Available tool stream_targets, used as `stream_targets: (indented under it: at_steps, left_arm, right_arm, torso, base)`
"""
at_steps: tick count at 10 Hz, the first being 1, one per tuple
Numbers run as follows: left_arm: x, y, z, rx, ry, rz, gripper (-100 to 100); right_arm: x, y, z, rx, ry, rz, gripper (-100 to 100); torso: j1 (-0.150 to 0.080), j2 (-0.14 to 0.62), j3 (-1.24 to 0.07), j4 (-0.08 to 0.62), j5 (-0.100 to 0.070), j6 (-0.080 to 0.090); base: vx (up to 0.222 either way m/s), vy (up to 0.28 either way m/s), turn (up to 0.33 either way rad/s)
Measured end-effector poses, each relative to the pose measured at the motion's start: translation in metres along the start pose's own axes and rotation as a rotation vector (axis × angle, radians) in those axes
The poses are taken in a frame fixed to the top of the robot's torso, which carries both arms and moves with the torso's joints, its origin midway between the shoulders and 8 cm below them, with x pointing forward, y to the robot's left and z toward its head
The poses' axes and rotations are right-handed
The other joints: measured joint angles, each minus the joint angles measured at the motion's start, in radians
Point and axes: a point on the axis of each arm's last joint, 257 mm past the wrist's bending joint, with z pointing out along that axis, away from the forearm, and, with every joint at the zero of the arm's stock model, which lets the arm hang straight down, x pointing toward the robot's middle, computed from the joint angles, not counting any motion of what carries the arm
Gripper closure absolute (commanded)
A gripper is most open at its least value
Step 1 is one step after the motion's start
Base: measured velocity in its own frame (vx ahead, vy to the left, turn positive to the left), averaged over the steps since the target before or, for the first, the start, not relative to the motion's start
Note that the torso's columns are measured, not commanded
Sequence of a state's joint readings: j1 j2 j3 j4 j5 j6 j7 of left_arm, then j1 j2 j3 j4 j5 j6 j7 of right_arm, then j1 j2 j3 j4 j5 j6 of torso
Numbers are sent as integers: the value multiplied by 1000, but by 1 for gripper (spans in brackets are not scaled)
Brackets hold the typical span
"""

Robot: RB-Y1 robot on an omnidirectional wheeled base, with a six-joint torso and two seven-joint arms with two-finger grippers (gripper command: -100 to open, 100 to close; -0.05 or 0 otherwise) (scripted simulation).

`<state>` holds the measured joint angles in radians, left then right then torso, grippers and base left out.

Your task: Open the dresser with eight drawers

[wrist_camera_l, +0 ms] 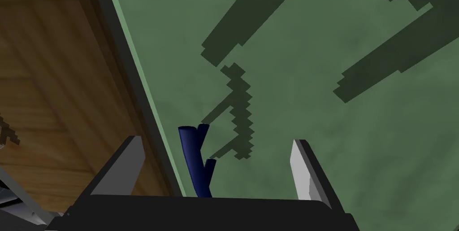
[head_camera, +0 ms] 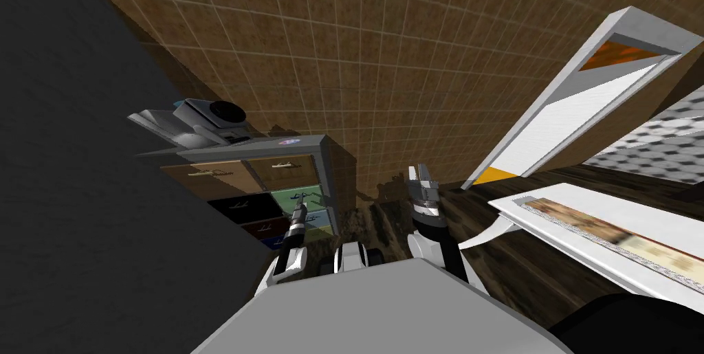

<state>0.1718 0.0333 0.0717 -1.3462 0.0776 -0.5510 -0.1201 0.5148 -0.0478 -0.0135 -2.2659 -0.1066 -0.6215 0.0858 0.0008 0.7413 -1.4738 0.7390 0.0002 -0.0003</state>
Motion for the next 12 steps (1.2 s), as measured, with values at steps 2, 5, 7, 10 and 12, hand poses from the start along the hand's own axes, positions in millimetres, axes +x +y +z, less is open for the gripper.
stream_targets:
  at_steps: [2,5,7,10,12]
  left_arm:
    - [-18,3,13,-1,-34,15,-100]
    - [-45,6,33,-2,-89,33,-100]
    - [-58,8,42,-4,-122,39,-100]
    - [-75,10,56,-9,-167,42,-100]
    - [-84,12,66,-11,-191,40,-100]
  right_arm:
    - [0,0,0,0,0,0,0]
    - [0,0,0,0,0,0,0]
    - [0,0,0,0,0,0,0]
    - [0,0,0,0,0,0,0]
    - [0,0,0,0,0,0,0]
  torso:
    - [-1,-5,-3,-2,0,0]
    - [-1,-4,-3,-1,0,1]
    - [-2,-2,-2,-1,0,1]
    - [0,-3,-2,-1,0,0]
    - [-1,-4,-3,-1,0,1]
  base:
    - [-96,16,-176]
    - [-78,11,-142]
    - [-85,-4,-183]
    - [-71,5,-94]
    - [-88,0,-287]
